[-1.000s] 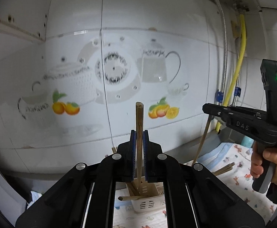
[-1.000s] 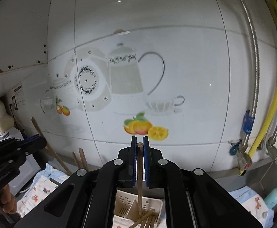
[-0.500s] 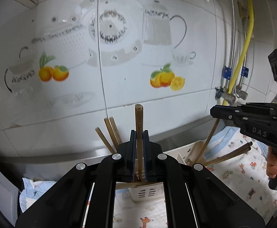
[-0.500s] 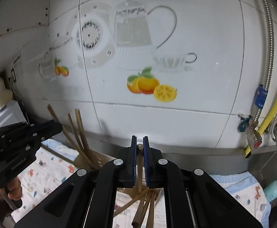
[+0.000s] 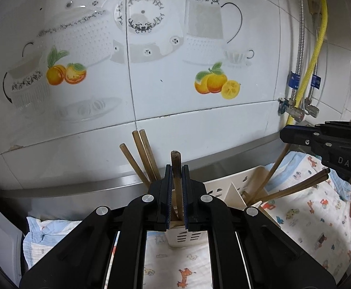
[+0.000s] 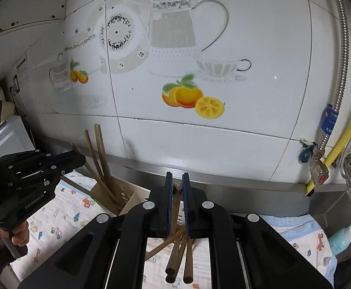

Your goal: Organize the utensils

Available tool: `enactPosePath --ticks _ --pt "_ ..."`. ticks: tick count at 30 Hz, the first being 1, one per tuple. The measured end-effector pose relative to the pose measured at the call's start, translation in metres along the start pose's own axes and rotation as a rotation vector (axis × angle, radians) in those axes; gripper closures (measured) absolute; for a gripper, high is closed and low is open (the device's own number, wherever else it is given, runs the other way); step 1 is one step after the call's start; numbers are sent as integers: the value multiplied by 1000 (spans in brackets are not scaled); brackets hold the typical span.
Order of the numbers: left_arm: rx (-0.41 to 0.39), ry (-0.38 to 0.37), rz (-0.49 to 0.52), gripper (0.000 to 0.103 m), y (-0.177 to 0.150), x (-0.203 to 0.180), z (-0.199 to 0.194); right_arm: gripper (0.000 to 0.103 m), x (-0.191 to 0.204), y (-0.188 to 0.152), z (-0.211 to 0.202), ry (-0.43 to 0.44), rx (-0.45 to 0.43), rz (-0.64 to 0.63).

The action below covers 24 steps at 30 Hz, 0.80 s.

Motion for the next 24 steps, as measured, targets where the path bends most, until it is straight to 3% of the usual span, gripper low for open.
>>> enactPosePath --ticks 8,16,17,20,24 --pt "-23 -9 -3 93 6 -2 -15 83 0 1 -12 -20 -13 -8" --pt "-59 -1 -4 68 7 -8 -50 77 -1 2 -46 -31 -48 4" --pt "-64 0 -7 60 6 -8 -54 74 0 1 -51 -33 -53 4" --pt "-79 -3 -21 54 -1 -9 -72 69 3 -6 -68 -34 -70 11" --pt "-90 10 -33 39 -16 -9 -95 59 12 -22 -90 -48 -88 -1"
Point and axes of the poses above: each gripper's, at about its wrist camera, not at the fingertips, and z roughly the way its jaws point, x to its left, y to its top, the point moved 5 cm from there along z, roughly the way its jaws point, and after that the axes turned 3 degrees about -y, right-handed, at the moved point
